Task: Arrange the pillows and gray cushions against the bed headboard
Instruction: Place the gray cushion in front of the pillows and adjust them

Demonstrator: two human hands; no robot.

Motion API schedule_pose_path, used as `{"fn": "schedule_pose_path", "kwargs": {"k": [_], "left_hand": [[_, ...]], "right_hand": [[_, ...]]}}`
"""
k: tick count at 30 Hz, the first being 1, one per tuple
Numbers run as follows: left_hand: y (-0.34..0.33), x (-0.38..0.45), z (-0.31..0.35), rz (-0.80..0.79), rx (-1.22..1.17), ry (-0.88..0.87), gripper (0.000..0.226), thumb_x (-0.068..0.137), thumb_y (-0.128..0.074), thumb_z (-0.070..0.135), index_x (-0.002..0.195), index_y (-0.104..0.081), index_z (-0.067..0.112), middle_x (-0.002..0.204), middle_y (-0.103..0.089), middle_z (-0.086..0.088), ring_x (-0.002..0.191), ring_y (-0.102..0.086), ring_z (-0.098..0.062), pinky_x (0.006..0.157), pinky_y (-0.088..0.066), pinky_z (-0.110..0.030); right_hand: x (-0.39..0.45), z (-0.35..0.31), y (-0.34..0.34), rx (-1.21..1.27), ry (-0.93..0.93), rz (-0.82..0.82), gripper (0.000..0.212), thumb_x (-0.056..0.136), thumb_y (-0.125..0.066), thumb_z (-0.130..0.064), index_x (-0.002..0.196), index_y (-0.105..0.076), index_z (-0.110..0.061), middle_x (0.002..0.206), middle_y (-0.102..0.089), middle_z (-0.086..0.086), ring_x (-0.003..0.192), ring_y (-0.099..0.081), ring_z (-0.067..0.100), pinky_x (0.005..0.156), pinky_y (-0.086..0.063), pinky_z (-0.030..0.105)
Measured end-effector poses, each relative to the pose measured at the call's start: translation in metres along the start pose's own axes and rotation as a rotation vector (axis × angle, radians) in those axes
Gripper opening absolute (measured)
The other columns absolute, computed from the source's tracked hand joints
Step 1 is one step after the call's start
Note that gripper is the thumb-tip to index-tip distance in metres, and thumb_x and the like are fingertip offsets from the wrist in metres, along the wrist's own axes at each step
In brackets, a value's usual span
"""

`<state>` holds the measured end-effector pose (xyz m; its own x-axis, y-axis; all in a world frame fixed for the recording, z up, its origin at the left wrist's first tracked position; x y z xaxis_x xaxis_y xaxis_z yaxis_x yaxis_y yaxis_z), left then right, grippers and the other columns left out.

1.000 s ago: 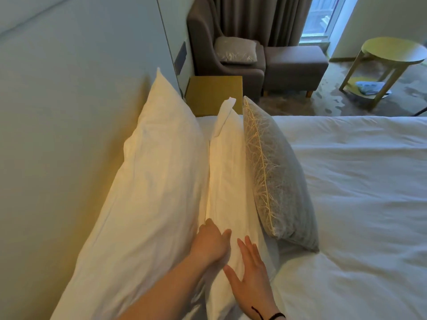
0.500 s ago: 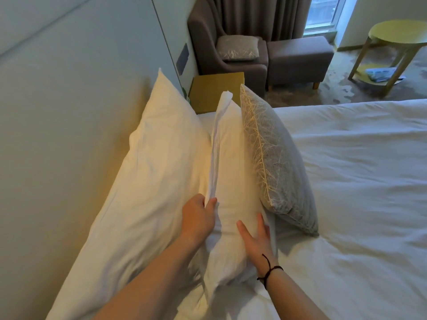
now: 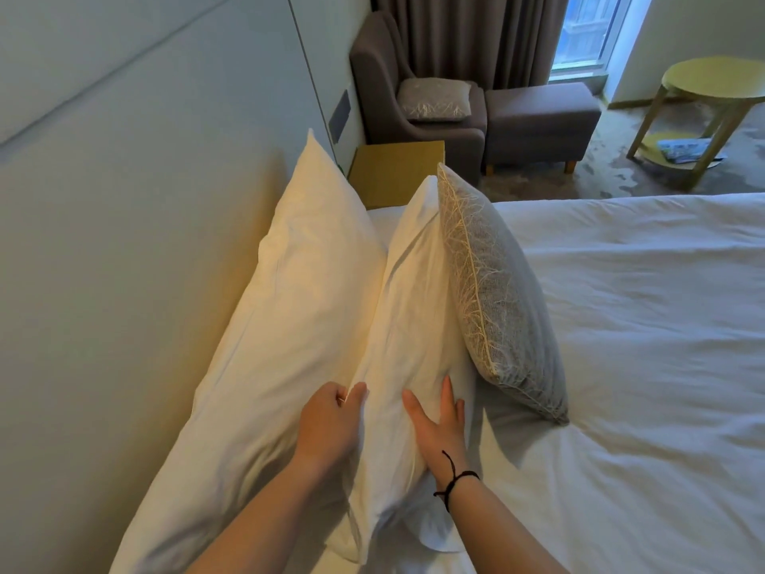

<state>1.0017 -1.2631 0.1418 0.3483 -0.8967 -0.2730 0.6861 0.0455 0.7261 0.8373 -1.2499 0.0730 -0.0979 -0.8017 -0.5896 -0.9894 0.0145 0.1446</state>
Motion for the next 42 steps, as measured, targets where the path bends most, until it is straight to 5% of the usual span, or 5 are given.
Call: {"fn": "schedule_pose_path", "kwargs": {"k": [9, 17, 25, 30, 42], "left_hand": [[0.024, -0.028, -0.041, 0.052, 0.07, -0.066, 0.048, 0.095, -0.061, 0.035, 0.055, -0.042, 0.016, 0.052, -0.047, 0.003, 0.052, -0.043, -0.014, 0.051, -0.028, -0.036], [0.026, -0.033, -0.055, 0.003, 0.54, -0.171, 0.026, 0.101, -0.036, 0.047, 0.089, -0.051, 0.029, 0.079, -0.062, 0.005, 0.072, -0.061, -0.019, 0.064, -0.05, -0.035], [0.008, 0.031, 0.012, 0.014, 0.455, -0.257, 0.028, 0.097, -0.049, 0.048, 0.121, -0.05, 0.035, 0.106, -0.067, 0.008, 0.082, -0.063, -0.013, 0.068, -0.052, -0.028], [-0.001, 0.092, 0.055, -0.161, 0.364, -0.262, 0.043, 0.095, -0.051, 0.045, 0.132, -0.049, 0.024, 0.127, -0.063, -0.003, 0.109, -0.061, -0.024, 0.081, -0.048, -0.034], [-0.079, 0.252, 0.184, -0.211, 0.795, -0.589, 0.041, 0.097, -0.043, 0.046, 0.136, -0.04, 0.039, 0.156, -0.024, -0.008, 0.129, -0.037, -0.037, 0.091, -0.043, -0.049]], "right_hand": [[-0.004, -0.025, -0.031, -0.543, 0.218, -0.049, 0.098, 0.061, -0.044, -0.093, 0.139, 0.006, -0.065, 0.159, 0.026, -0.015, 0.147, 0.018, 0.033, 0.115, -0.01, 0.064], [0.008, -0.025, -0.047, -0.741, 0.193, -0.068, 0.086, 0.073, -0.051, -0.073, 0.139, 0.004, -0.065, 0.156, 0.033, -0.009, 0.145, 0.017, 0.042, 0.11, -0.014, 0.069], [0.016, -0.069, -0.019, -0.764, 0.336, -0.118, 0.08, 0.081, -0.053, -0.065, 0.149, -0.014, -0.05, 0.164, 0.01, -0.001, 0.15, 0.003, 0.031, 0.118, -0.02, 0.052], [0.048, -0.144, 0.043, -0.789, 0.671, 0.185, 0.069, 0.084, -0.057, -0.06, 0.145, -0.032, -0.042, 0.163, -0.011, 0.0, 0.15, -0.01, 0.025, 0.119, -0.022, 0.049], [0.152, -0.123, 0.125, -0.461, 0.154, 0.184, 0.106, 0.07, -0.075, -0.057, 0.142, 0.003, -0.062, 0.162, -0.018, 0.003, 0.145, -0.026, 0.03, 0.111, -0.035, 0.052]]}}
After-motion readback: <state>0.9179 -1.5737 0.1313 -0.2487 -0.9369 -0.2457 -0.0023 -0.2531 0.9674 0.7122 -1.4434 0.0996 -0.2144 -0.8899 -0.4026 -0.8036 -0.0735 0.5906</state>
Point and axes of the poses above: each hand's wrist, its own x-axis towards the middle knuckle, its own y-axis out of the back of the hand, z = x × y, the point moved 2 cm from there along x, towards the middle knuckle
